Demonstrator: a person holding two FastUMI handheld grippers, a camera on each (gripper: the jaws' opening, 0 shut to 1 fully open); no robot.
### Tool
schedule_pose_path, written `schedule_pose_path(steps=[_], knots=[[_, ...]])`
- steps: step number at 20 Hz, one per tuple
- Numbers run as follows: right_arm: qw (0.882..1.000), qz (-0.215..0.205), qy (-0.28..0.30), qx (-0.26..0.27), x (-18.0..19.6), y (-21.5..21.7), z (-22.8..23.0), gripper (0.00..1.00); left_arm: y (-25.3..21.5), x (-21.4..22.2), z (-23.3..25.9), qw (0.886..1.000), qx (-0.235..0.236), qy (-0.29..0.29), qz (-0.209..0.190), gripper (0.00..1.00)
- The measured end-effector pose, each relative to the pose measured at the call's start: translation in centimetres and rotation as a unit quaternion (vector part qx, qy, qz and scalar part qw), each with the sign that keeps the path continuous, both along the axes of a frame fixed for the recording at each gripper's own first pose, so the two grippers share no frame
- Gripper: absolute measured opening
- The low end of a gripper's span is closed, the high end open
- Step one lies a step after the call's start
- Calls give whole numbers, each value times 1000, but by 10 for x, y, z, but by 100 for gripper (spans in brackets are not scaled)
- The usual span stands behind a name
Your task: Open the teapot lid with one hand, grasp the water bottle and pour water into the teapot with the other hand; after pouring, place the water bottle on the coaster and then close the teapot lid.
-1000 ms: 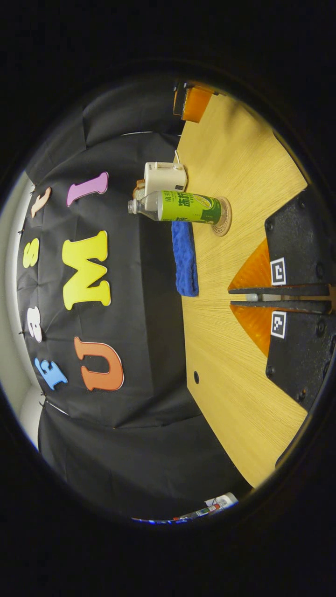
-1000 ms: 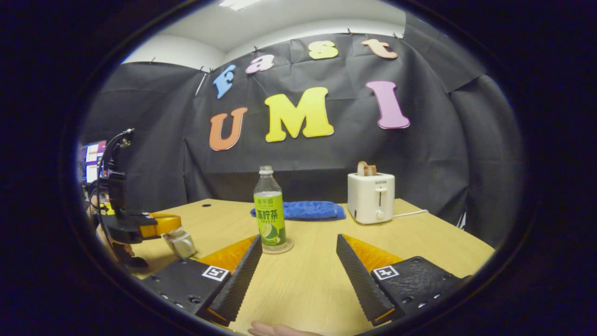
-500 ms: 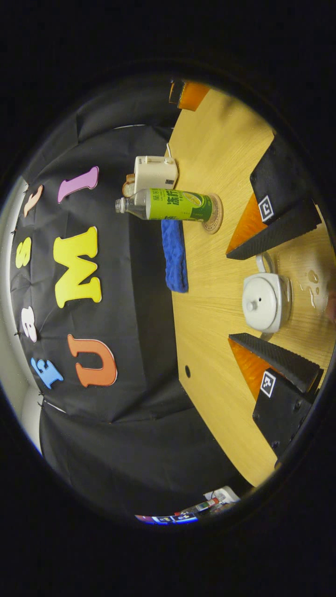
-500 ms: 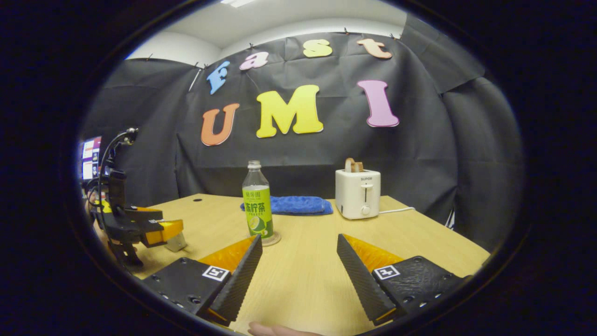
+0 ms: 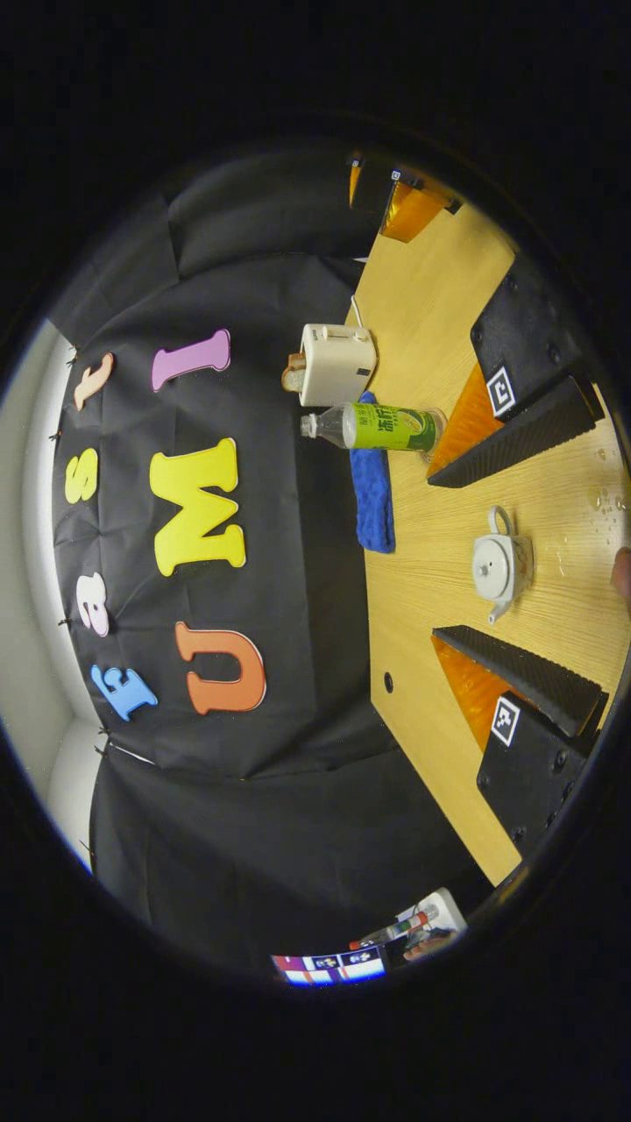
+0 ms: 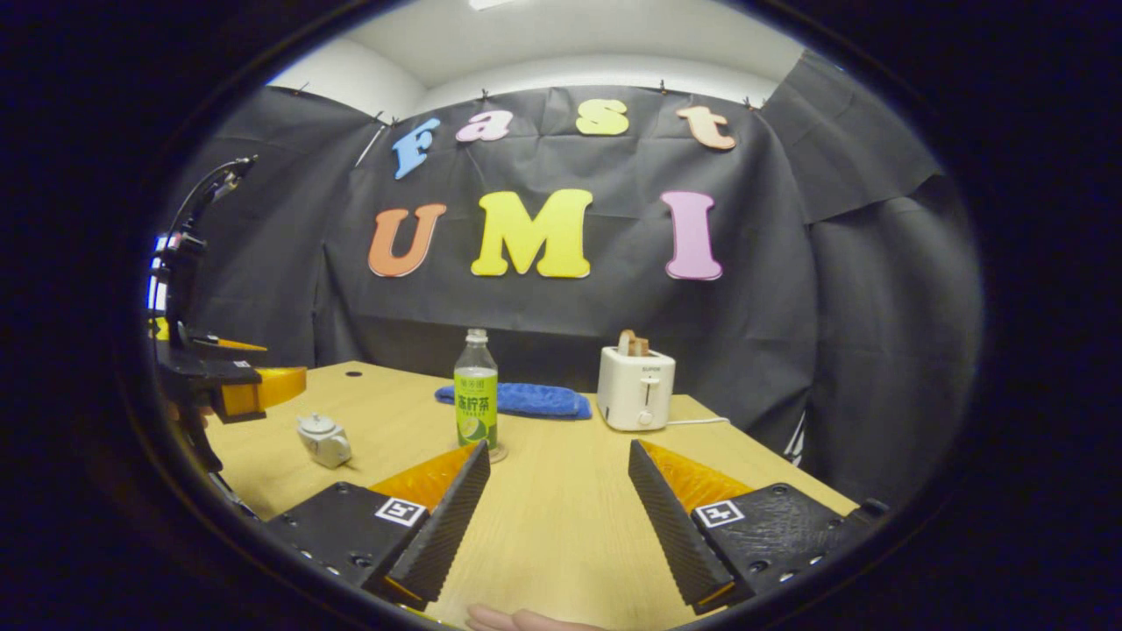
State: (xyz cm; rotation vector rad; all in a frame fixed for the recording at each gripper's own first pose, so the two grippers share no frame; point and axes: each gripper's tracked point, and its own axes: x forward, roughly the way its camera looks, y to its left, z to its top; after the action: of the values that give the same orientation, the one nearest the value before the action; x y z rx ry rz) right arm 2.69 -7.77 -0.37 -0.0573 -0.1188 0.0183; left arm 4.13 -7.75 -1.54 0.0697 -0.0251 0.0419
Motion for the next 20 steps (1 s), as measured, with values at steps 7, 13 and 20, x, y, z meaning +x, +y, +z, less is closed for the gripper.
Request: schedule_pose_path(steps=[7,13,20], knots=[[999,-40,18,31,-48,-9,9,96,-24,-66,65,995,10,-89,-43,99],[999,-43,7,24,-69,-3,10,96,-26,-73,63,995,8,-86,-53,99],[999,-35,10,6,-71,-2,8,95,-30,-63,54,996,-1,-71,-54,99]])
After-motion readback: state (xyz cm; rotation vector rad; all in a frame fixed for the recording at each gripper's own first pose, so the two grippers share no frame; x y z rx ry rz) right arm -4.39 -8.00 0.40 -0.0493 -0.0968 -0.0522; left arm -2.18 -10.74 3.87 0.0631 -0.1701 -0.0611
